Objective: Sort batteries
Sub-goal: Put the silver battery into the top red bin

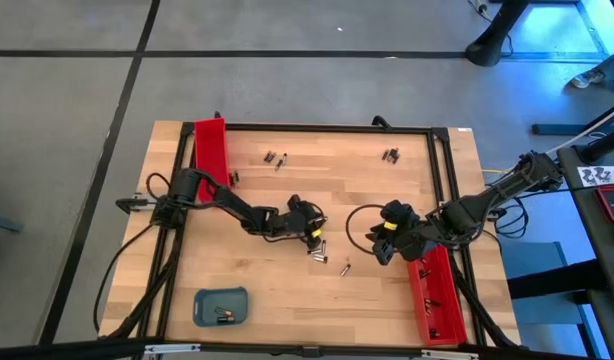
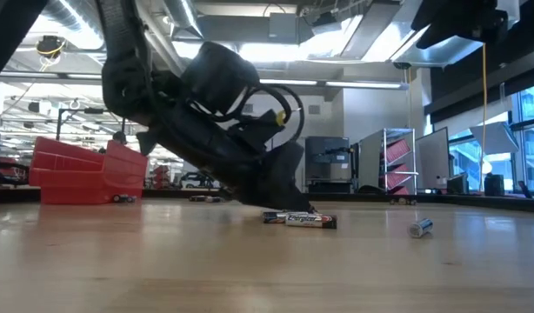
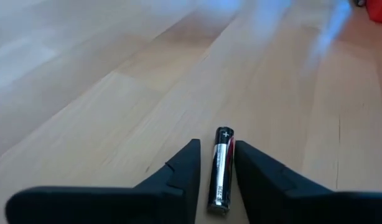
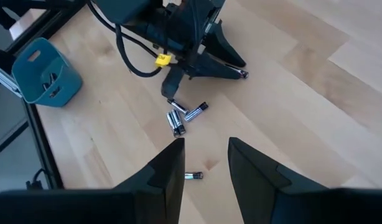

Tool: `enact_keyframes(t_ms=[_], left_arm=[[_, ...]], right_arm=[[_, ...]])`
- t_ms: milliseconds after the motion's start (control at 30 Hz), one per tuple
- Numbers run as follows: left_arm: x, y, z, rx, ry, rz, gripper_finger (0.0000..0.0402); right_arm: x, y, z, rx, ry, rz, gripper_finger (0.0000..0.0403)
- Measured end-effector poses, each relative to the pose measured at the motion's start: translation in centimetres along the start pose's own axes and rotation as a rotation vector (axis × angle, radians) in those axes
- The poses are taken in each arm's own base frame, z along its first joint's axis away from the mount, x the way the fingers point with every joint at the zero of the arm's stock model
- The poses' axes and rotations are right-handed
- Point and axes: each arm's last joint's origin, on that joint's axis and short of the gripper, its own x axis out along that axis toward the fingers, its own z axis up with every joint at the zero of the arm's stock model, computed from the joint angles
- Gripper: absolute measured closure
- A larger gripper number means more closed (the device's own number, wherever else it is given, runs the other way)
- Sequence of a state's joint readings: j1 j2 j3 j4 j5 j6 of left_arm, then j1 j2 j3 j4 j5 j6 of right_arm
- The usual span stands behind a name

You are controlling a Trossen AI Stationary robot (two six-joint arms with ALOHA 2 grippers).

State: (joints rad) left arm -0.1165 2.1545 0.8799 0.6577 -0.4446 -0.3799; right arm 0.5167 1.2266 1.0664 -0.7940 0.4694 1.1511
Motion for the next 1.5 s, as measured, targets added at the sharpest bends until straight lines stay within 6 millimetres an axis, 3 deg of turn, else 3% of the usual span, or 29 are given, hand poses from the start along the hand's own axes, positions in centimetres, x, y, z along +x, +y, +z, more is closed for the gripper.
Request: enact_keyframes(t_ms=[200, 367, 600, 1200, 1500], left_arm=[[0.1, 0.1, -0.4, 0.012, 0.027, 0.01, 0.0331], [0.0, 0.0, -0.6, 0.017, 0.064, -0.011, 0.0378], [-0.4, -0.1, 0.0, 0.011, 0.078, -0.038, 0.0378], [-5.1, 0.6, 6.6, 0.035, 0.035, -0.093, 0.0378], [-10.4, 1.4, 11.3, 0.035, -0.007, -0.004, 0.0378]], right_arm=[[0.0, 0.3, 0.1, 0.019, -0.012, 0.027, 0.0279], [0.0, 0.3, 0.1, 0.021, -0.014, 0.031, 0.0279], [0.0, 0.3, 0.1, 0.021, -0.014, 0.031, 0.0279], [0.0, 0.2, 0.3, -0.025, -0.076, 0.0, 0.0279], [0.0, 0.2, 0.4, -0.076, -0.119, -0.025, 0.0279]])
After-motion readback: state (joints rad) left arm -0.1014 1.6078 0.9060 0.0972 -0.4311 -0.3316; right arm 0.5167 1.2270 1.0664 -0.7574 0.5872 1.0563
